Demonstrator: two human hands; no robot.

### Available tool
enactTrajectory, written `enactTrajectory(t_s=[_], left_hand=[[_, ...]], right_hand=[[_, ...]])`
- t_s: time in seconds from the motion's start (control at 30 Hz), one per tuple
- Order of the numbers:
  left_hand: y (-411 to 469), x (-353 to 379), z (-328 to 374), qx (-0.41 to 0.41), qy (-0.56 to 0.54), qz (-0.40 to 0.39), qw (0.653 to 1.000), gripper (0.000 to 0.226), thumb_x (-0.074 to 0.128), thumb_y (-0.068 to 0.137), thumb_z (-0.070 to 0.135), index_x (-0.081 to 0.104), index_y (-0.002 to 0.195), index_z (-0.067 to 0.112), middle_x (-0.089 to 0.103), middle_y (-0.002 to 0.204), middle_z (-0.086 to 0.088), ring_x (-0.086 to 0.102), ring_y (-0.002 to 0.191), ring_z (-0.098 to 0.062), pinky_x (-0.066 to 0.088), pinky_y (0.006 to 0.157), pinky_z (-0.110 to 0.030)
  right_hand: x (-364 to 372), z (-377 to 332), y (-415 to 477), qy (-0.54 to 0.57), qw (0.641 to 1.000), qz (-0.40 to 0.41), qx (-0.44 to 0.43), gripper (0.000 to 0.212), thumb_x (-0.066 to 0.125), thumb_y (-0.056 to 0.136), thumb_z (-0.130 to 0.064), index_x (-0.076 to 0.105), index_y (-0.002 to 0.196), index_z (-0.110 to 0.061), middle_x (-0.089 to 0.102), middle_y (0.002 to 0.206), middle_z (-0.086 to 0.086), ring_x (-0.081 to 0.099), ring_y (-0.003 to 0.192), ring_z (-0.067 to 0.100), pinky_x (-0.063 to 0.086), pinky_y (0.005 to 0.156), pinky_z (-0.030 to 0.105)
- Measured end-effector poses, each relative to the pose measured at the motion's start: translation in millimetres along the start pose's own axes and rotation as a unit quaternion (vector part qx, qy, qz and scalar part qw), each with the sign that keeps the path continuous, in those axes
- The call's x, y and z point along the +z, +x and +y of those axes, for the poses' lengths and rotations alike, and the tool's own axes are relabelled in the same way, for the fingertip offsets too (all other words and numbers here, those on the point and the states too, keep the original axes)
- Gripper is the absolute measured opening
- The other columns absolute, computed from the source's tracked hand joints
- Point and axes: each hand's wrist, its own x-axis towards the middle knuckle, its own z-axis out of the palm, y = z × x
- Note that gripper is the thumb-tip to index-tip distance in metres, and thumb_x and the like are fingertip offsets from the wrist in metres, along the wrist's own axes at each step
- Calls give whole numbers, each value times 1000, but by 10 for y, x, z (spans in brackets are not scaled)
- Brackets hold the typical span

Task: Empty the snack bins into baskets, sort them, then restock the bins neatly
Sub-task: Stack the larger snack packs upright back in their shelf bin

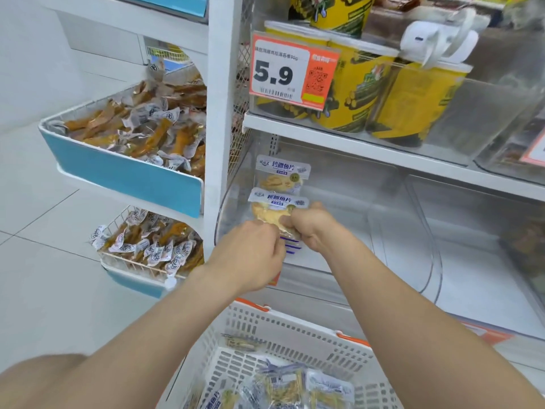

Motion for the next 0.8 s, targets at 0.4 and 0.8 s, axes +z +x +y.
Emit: enactTrajectory(t_s=[0.4,0.8], left_hand=[[102,-3,-15,-38,-21,-41,998,22,47,95,36,68,96,27,68,99,-1,65,90,-30,51,67,-36],[201,81,-48,-48,-29,-69,996,24,45,96,36,68,100,28,67,97,-1,62,94,-30,56,73,-40]], right_hand=[[-27,-209,184,-90,995,-35,-18,35,80,80,10,62,103,-10,74,99,8,67,76,19,52,59,27],[6,-178,345,-303,921,126,-210,78,73,91,-17,24,152,-15,38,137,15,50,114,35,47,96,39]])
